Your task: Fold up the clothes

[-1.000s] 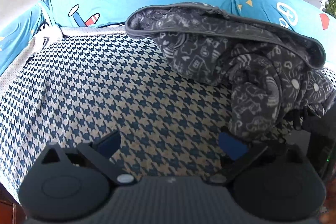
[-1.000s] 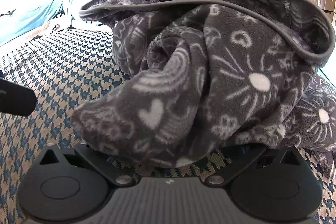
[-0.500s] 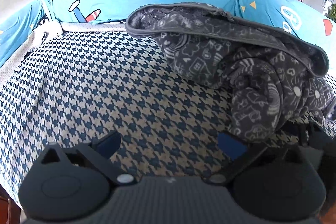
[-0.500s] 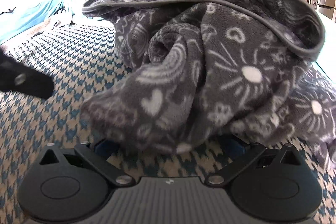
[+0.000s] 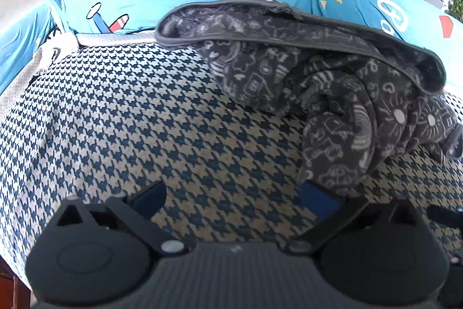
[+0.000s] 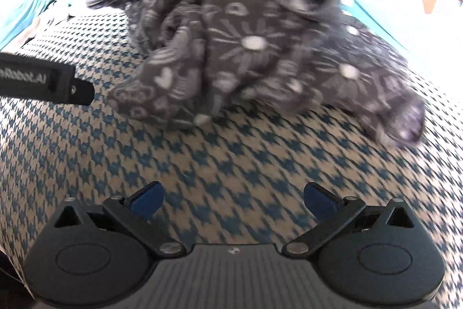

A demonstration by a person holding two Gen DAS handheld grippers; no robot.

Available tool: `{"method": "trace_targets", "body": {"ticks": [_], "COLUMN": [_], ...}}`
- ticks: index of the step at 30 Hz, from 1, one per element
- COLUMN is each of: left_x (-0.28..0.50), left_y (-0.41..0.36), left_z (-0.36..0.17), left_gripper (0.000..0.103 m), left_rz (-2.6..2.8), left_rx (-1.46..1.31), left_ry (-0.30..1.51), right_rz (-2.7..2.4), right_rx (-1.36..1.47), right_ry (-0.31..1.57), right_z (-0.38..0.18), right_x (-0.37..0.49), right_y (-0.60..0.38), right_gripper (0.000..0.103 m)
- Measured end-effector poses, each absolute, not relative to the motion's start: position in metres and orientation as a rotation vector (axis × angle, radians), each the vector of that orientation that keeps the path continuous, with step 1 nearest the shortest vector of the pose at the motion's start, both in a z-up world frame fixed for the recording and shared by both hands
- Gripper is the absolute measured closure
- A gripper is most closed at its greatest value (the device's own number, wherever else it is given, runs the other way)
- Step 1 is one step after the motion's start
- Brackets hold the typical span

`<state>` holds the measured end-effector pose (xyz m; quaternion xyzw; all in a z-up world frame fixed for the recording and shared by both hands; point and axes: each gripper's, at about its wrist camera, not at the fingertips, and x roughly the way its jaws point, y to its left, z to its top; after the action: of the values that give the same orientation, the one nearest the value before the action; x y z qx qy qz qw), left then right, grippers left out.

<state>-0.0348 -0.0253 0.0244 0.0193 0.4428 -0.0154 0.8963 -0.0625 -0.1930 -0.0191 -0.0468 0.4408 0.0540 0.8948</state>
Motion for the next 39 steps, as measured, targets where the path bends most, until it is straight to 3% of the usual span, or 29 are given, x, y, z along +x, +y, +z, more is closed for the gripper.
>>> {"method": "trace_targets", "body": {"ticks": [39], "left_x": [-0.057], "left_y": [-0.067], "left_z": [0.023], "left_gripper": [0.0], "left_rz": [-0.103], "left_rx": [0.101], "left_ry": [0.951], "right_rz": [-0.03], "right_rx": [0.072], "right_ry": [0.947], "right_z": [0.011], "right_x": [-0.097], "right_y": [-0.25], "right_gripper": [0.0]}}
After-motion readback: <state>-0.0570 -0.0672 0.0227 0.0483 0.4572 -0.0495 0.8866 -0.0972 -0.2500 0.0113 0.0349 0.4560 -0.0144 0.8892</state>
